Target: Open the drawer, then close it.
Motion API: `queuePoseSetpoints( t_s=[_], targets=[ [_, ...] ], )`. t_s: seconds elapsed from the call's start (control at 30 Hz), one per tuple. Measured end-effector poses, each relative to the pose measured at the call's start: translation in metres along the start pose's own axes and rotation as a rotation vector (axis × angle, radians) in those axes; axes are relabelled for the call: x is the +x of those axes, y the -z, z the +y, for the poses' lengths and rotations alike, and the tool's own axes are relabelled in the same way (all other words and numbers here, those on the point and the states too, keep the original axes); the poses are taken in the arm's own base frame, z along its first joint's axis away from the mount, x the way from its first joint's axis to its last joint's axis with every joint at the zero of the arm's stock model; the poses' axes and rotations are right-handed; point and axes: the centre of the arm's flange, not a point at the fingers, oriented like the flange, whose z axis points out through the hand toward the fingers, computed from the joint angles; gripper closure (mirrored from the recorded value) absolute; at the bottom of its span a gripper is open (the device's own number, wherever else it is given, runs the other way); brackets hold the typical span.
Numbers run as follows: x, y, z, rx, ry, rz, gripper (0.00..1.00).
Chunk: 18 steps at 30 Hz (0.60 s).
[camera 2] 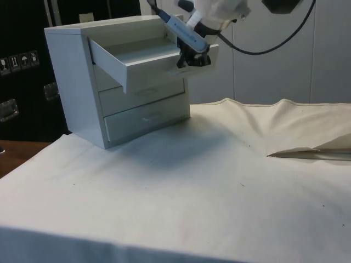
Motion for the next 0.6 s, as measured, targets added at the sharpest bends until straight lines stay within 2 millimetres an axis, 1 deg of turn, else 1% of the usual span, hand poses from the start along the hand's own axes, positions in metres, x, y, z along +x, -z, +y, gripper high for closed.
queuePoseSetpoints(
  t_s=[0.37,0.6],
  targets=[
    [0.002,0.004,0.009,-0.025,0.022,-0.001,1.0],
    [0.002,0.006,0.011,-0.048,0.037,-0.007,1.0]
  ],
)
